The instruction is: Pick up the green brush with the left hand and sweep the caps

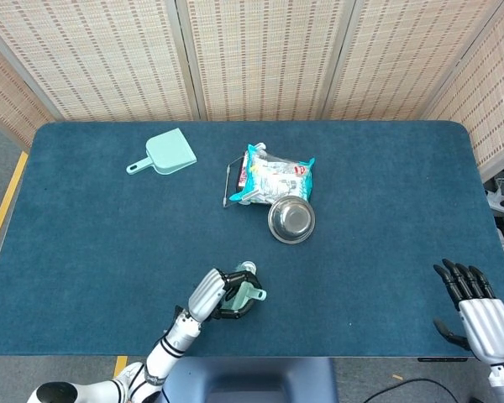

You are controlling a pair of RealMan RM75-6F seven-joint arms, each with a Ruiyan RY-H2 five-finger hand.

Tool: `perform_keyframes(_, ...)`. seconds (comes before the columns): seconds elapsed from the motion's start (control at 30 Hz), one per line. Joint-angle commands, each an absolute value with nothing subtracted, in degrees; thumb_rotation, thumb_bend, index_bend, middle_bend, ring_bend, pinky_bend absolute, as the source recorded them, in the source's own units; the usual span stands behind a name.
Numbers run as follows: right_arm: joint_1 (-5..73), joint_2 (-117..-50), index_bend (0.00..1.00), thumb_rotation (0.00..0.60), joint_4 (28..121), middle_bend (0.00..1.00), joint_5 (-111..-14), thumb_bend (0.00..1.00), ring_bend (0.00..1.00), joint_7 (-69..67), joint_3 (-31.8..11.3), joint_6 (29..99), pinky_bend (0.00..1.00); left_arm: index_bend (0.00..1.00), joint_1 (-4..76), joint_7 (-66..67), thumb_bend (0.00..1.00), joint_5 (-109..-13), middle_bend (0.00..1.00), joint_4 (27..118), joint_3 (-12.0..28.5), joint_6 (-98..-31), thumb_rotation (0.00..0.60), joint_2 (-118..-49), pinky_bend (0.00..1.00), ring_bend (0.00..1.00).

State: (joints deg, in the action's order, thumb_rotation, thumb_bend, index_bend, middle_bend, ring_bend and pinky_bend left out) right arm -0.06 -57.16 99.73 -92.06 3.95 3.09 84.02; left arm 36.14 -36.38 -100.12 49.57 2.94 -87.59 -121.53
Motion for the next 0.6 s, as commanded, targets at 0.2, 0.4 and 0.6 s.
perform_keyframes(0.2,-0.52,-56.98,0.0,0.6,100.17,0.0,-92.86,0.21,0.0,4.21,3.39,84.91,0.0,0.79,34.97,-24.05,0.75,-101.64,0.91,54.54,4.72,-93.18,0.6,-107.93,1.0,0.85)
perform_keyframes(0.4,-0.77,-57.08,0.0,0.6,100.28,0.0,-93.05,0.21,0.0,4.57,3.41,85.34,0.0,0.8,30.78,-15.59,0.75,-99.33,0.91,52.35,0.07,-87.28,0.6,-98.98,1.0,0.85)
perform_keyframes(0.6,-0.59,-57.53,0.0,0.6,100.48,0.0,-93.18,0.21,0.0,5.6,3.53,84.78,0.0,0.74,28.89,-13.46,0.68,-98.04,0.87,51.04,-2.94,-82.4,0.6,-97.18,1.0,0.85)
